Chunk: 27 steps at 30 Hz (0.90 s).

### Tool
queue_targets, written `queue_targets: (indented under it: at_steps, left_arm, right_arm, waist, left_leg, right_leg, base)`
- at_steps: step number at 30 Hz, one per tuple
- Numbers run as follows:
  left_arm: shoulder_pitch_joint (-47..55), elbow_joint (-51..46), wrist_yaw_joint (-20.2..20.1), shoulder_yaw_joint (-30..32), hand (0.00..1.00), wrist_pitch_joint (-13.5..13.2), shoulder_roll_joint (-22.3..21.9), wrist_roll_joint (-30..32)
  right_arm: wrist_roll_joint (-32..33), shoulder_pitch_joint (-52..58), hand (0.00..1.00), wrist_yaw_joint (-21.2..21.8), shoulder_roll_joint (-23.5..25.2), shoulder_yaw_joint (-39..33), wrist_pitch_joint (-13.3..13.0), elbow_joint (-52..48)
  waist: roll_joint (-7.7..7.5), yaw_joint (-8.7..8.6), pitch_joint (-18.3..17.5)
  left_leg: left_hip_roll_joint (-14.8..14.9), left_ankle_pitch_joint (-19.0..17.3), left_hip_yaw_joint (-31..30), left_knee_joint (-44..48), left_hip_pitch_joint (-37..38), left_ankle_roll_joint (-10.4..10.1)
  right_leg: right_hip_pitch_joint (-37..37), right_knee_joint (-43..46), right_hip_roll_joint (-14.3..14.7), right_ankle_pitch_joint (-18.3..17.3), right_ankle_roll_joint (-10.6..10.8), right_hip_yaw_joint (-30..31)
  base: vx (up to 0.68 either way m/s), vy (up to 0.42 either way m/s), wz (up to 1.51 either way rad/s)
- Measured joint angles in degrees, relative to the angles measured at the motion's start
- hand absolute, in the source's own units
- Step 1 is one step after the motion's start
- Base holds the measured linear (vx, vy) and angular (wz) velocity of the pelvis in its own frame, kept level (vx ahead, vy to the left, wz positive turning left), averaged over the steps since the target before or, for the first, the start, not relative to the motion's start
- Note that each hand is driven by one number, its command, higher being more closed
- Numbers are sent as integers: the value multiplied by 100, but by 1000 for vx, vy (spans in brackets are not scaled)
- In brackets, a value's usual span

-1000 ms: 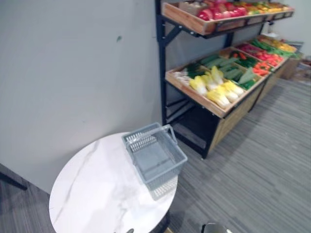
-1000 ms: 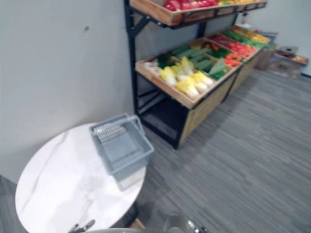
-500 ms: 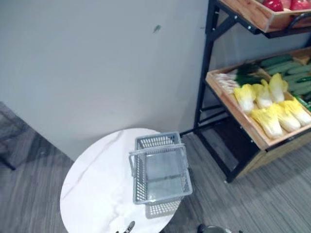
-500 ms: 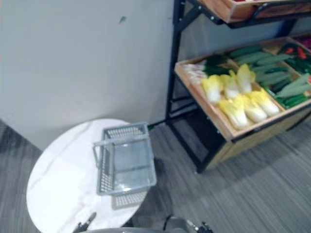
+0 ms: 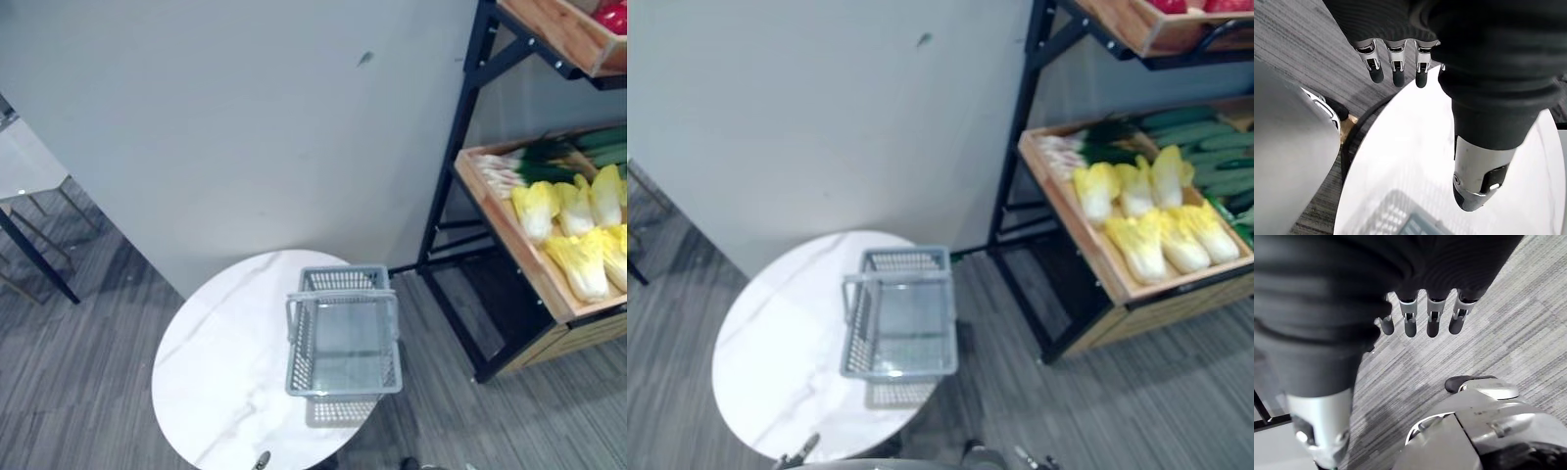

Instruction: Pick vegetable in the basket

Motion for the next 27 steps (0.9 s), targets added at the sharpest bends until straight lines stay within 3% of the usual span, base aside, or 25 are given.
queue_targets:
  at_steps: [2, 4, 8, 16, 21, 23, 27]
  left_arm:
    - [0, 22, 52, 25, 0, 8, 49, 146]
    - [97, 20, 149, 28, 0, 11, 176, 247]
    - [320, 23, 192, -3, 0, 16, 345, 430]
    - [381, -107, 103, -840, 0, 11, 714, 592]
    - [370, -253, -38, -1175, 0, 8, 744, 663]
    - [365, -269, -74, -1252, 0, 8, 765, 667]
    - [367, -265, -89, -1446, 0, 11, 779, 732]
  right_arm:
    - [-87, -65, 0, -81, -24, -169, 4, -2]
    - [-409, -202, 0, -154, -176, -225, -4, -129]
    - [-784, -348, 0, -211, -760, -302, -29, -775]
    - [-1630, -761, 0, -121, -2320, 1029, -163, -3684]
    - [-2146, -1048, 0, -54, -2706, 1706, -337, -4677]
    - [-2400, -1202, 0, -36, -2825, 1986, -429, -5050]
    - [-2510, -1604, 0, -37, -2847, 2394, -480, -5255]
  waist:
    - [35, 8, -1]
    - [-80, 10, 10]
    - [-119, 6, -6]
    - [-179, 1, -1]
    - [-264, 4, 18]
    - [-393, 10, 50]
    - [-466, 27, 83]
  left_leg:
    - [-78, -140, 30, -89, 6, -6]
    - [-233, -165, 83, -95, 6, 32]
    - [-427, -226, 146, -116, -5, 62]
    - [-476, -288, 281, -120, -120, 62]
    - [-485, -289, 206, -112, -205, 63]
    - [-487, -289, 138, -98, -273, 64]
    - [-508, -288, 88, -70, -312, 64]
  right_leg:
    - [87, -254, -15, 243, 28, 9]
    - [177, -513, -89, 458, 121, 56]
    - [133, -598, -235, 555, 185, 218]
    - [-123, -610, -196, 635, 237, 465]
    - [-244, -601, -191, 661, 206, 479]
    - [-286, -596, -193, 662, 205, 461]
    - [-294, -591, -225, 664, 206, 416]
  base:
    - [-5, 178, 0]
    - [-15, 143, -4]
    - [1, 118, -15]
    - [41, 17, -12]
    - [11, -3, -1]
    - [3, -15, 5]
    - [-5, -10, 7]
